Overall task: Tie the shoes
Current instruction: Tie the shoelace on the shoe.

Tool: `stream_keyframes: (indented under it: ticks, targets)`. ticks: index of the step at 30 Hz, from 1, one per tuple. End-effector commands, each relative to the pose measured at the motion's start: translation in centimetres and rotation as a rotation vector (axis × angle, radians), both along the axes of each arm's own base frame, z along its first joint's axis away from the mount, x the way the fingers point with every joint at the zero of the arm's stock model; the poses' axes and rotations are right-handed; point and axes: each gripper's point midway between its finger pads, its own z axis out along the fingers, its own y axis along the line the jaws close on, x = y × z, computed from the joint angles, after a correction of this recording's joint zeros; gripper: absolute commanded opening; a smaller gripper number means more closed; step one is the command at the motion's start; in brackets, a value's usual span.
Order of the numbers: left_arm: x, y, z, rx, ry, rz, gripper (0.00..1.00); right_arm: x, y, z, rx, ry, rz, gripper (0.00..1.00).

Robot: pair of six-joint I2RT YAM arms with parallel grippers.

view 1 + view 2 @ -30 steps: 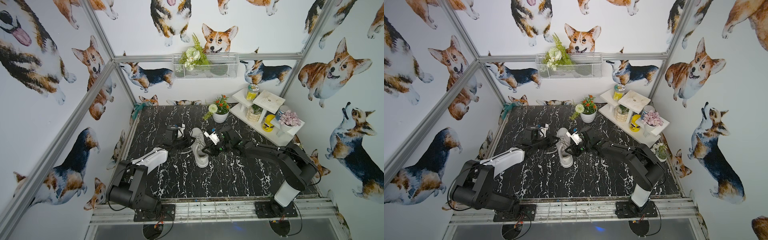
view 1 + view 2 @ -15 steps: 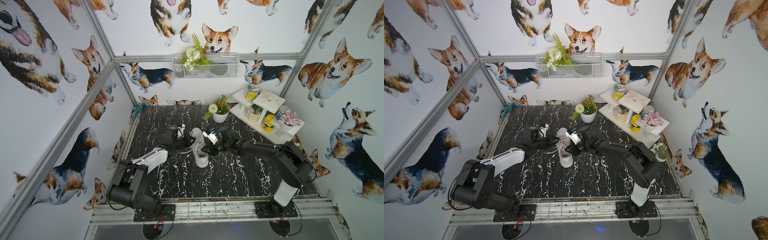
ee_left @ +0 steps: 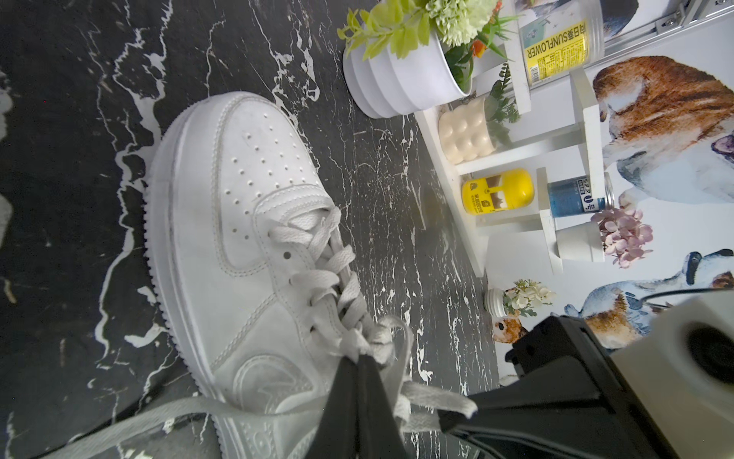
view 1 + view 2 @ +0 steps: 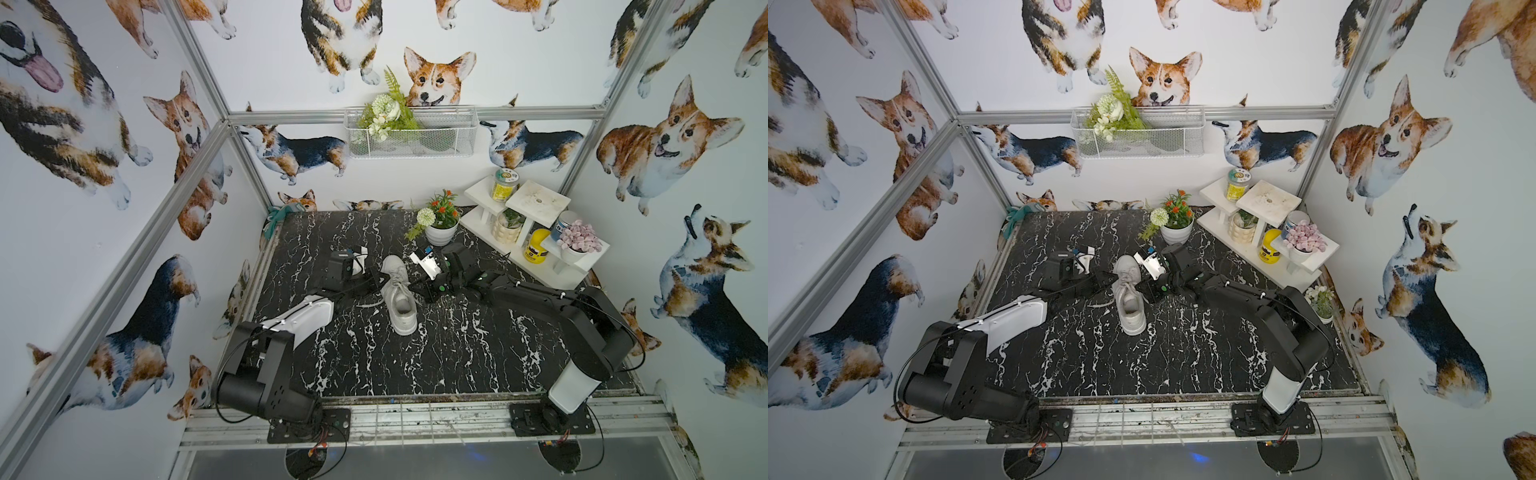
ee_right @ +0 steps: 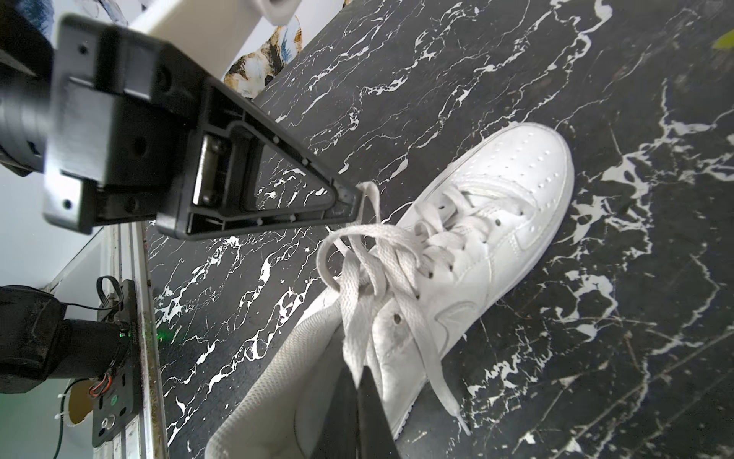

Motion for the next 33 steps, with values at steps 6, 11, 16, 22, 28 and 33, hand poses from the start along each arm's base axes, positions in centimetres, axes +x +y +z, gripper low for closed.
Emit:
stream_keyframes:
  ticks: [6,11,16,22,28,33]
  targets:
    - [-0.1,1.3,-0.1,0.051,-0.012,0.028,0.00,2.6,-0.8,0.8,-0.063,-0.054,-0.028,0.00]
    - [0.0,2.0,-0.1,0.072,-0.014,0.047,0.00,4.1,-1.6,1.3,-0.083,-0.075,-0.057,0.00]
    - [0.0,3.0,0.1,0.096,-0.021,0.073,0.00,5.2,-2.9,1.0,-0.111,-0.077,-0.095,0.00]
    - [-1.0,4.6,-1.5,0.120,0.018,0.104,0.00,6.1,-3.9,0.6,-0.134,-0.082,-0.137,0.00]
    - [-1.3,6.1,-1.4,0.127,0.018,0.137,0.00,6.8,-4.8,0.4,-0.160,-0.086,-0.170,0.00]
    - [-1.4,6.9,-1.4,0.130,0.018,0.149,0.00,7.0,-5.5,0.2,-0.171,-0.084,-0.192,0.00]
